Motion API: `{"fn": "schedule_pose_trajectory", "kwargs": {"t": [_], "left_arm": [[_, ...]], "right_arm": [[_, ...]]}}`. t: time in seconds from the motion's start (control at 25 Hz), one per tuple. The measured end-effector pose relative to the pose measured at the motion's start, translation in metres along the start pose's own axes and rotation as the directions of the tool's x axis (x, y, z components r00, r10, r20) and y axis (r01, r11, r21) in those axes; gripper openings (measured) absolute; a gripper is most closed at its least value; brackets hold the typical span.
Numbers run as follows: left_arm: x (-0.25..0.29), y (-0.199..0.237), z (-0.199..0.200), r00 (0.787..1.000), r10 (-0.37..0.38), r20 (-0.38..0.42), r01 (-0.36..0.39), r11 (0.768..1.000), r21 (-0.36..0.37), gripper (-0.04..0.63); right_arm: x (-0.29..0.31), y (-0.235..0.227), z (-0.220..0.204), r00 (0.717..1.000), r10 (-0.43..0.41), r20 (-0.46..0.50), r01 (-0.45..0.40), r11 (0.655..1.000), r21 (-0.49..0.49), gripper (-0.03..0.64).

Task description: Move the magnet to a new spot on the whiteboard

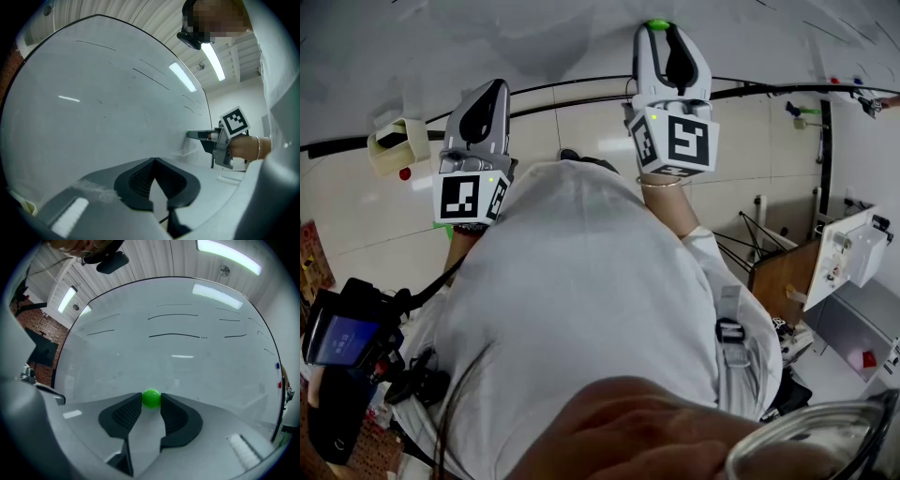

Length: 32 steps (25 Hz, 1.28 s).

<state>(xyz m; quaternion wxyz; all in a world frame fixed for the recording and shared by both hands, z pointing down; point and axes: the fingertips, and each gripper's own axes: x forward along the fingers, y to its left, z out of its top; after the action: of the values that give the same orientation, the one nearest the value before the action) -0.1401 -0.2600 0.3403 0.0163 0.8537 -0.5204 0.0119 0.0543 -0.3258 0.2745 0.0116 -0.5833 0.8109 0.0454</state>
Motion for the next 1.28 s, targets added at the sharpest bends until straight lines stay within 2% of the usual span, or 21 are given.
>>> {"fn": "schedule_pose_trajectory", "kwargs": {"t": [0.28, 0.48, 0.8, 0.96, 1.12, 1.28], "left_arm": [[-0.005, 0.005, -0.001, 1.000, 0.009, 0.003, -0.009, 1.000, 0.005, 0.006], [-0.020, 0.004, 0.006, 1.000, 0.012, 0.018, -0.012, 1.000, -0.003, 0.006], [-0.050, 0.027, 0.014, 0.998, 0.027, 0.051, -0.026, 0.999, -0.030, 0.006], [-0.070, 0.028, 0.009, 0.998, 0.024, 0.058, -0.021, 0.999, -0.045, 0.006], [-0.080, 0.017, 0.002, 0.999, 0.015, 0.048, -0.013, 0.999, -0.036, 0.006], [-0.085, 0.002, 0.005, 0.999, 0.004, 0.046, -0.003, 1.000, -0.024, 0.006]], "right_arm": [[0.002, 0.004, -0.004, 1.000, 0.003, -0.001, -0.003, 1.000, -0.011, 0.127], [0.000, -0.001, -0.002, 1.000, -0.006, 0.016, 0.007, 0.998, -0.057, 0.129], [0.010, -0.005, -0.006, 0.996, -0.090, -0.013, 0.088, 0.991, -0.102, 0.181], [-0.008, -0.007, -0.018, 0.993, -0.114, -0.034, 0.110, 0.989, -0.099, 0.186], [-0.036, 0.008, -0.015, 0.996, -0.084, -0.012, 0.083, 0.994, -0.068, 0.186], [-0.062, 0.030, -0.009, 1.000, -0.012, 0.012, 0.012, 0.999, -0.035, 0.186]]}}
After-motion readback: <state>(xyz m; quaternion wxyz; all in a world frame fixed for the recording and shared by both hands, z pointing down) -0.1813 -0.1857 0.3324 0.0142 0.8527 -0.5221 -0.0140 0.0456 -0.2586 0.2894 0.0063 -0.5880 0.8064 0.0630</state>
